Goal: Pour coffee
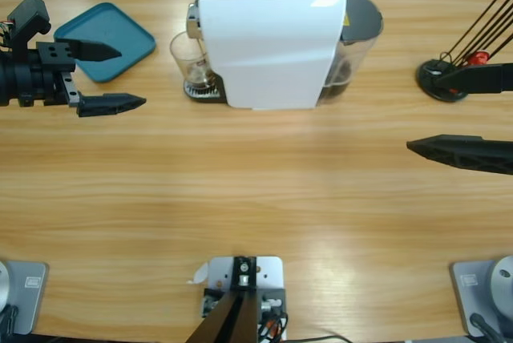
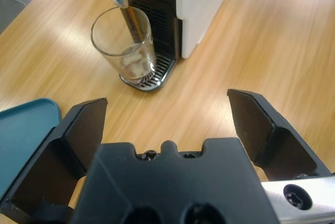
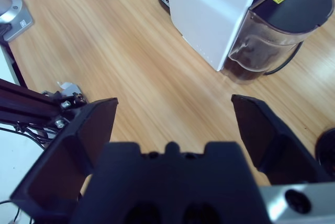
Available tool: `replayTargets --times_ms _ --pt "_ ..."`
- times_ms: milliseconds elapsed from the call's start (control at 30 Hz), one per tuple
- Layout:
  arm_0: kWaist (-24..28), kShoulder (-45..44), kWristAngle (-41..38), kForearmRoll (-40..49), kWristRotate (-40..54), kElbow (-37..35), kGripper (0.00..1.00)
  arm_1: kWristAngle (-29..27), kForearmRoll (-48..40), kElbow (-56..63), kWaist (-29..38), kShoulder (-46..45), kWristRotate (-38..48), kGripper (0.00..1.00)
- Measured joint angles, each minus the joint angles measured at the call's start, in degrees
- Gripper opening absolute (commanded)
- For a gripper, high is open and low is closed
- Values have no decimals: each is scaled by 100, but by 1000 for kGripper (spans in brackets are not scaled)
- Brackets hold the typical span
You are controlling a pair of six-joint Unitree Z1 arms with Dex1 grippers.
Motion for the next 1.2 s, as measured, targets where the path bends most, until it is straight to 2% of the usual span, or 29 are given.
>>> replayTargets --times_ms 1200 --pt "0 -73 1 0 0 21 1000 1 -59 0 3 3 50 1000"
